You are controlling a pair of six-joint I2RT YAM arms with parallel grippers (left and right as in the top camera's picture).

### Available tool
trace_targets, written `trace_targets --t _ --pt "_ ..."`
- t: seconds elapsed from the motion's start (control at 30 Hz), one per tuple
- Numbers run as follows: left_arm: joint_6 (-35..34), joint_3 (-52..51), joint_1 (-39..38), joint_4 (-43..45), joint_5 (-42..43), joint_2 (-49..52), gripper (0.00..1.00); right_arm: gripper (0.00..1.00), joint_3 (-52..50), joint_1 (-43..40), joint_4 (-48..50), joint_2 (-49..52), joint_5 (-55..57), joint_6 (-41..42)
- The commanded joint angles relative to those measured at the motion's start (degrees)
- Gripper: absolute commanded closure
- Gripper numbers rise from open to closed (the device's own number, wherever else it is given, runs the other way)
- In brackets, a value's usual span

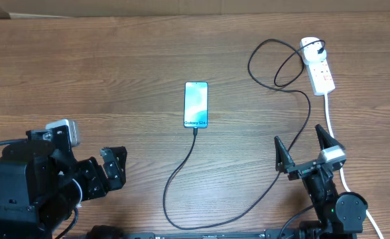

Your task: Plug charger to phone and switch on socket

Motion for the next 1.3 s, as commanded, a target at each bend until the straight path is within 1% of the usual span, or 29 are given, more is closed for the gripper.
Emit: trace_targets --t 0.0,0.13,0.23,0.37,0.47,0.63,0.83,0.97,1.03,1.27 --pt "-0.3 0.0 -0.1 0.0 -0.6 0.2 0.00 0.00 -1.7 0.3 2.2 -0.7 -0.8 -2.1" --pt "-0.3 0.0 -0.1 0.0 -0.6 0.2 0.00 0.00 -3.5 0.5 5.9 -0.7 -0.8 -2.1" --pt "-0.3 0.0 -0.1 -0.1 -0.6 0.2 0.00 0.00 -4.3 0.7 6.4 -0.7 -0.3 -1.9" --pt "-0.3 0.0 -0.1 -0.2 -0.6 0.2 0.01 0.00 -6.3 0.7 9.4 -0.7 -0.3 -1.9" --pt "-0.3 0.0 -0.1 -0.2 -0.6 0.2 0.00 0.00 -6.2 0.7 9.4 -0.7 -0.1 -2.0" --pt "-0.3 0.0 -0.1 -0.2 -0.6 0.2 0.00 0.00 -6.2 0.7 5.9 -0.7 0.6 -1.9" --pt "-0.3 0.0 -0.1 -0.2 -0.6 0.2 0.00 0.00 -6.2 0.7 -1.1 -0.7 2.3 -1.6" --pt "-0.3 0.0 -0.1 -0.2 -0.6 0.2 0.00 0.00 -6.2 0.7 -1.3 -0.7 5.9 0.3" --pt "-0.3 0.0 -0.1 -0.2 -0.6 0.2 0.01 0.00 -6.2 0.7 -1.7 -0.7 8.8 2.9" --pt "-0.3 0.0 -0.1 -0.2 -0.6 0.2 0.00 0.00 -6.2 0.7 -2.1 -0.7 11.9 2.3"
